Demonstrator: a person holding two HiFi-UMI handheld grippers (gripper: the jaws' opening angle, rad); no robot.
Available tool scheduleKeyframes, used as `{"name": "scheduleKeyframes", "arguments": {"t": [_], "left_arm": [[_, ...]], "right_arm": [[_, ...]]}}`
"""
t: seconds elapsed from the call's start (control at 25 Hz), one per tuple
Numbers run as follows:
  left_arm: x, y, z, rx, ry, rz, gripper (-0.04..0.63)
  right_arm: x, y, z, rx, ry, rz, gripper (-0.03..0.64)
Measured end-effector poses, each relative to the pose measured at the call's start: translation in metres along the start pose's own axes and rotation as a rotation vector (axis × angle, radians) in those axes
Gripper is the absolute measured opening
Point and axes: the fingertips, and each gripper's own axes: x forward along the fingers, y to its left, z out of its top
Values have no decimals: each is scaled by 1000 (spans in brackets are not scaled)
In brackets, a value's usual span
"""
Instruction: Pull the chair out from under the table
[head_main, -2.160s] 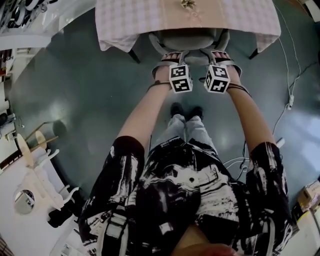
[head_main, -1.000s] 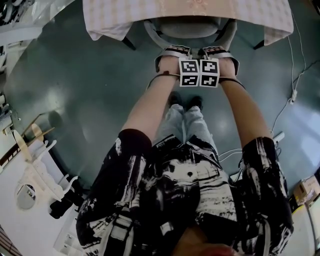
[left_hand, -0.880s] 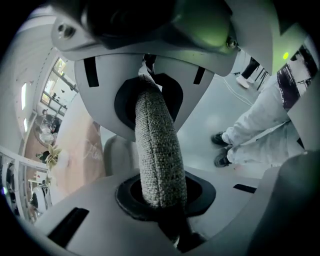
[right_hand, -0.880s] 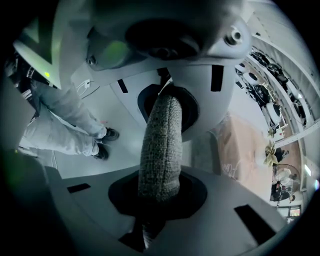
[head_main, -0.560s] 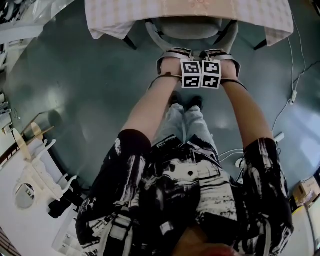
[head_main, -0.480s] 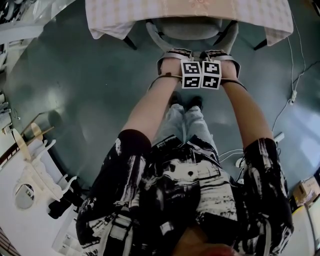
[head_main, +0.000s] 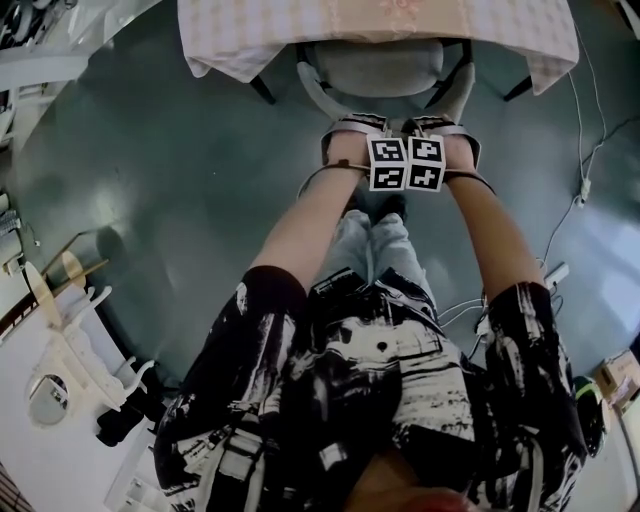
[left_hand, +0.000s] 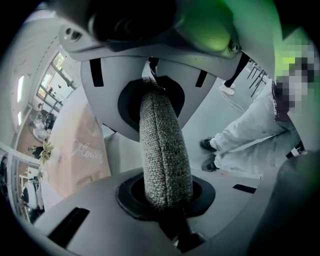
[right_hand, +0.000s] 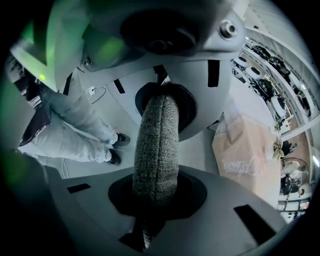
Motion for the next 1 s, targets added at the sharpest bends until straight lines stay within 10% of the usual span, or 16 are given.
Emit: {"name": "scheduleKeyframes", "arguments": {"t": [1.0], "left_arm": [[-35, -192, 35, 9, -19, -12, 44]], "right_arm": [[-28, 192, 41, 18, 15, 2, 44]]}}
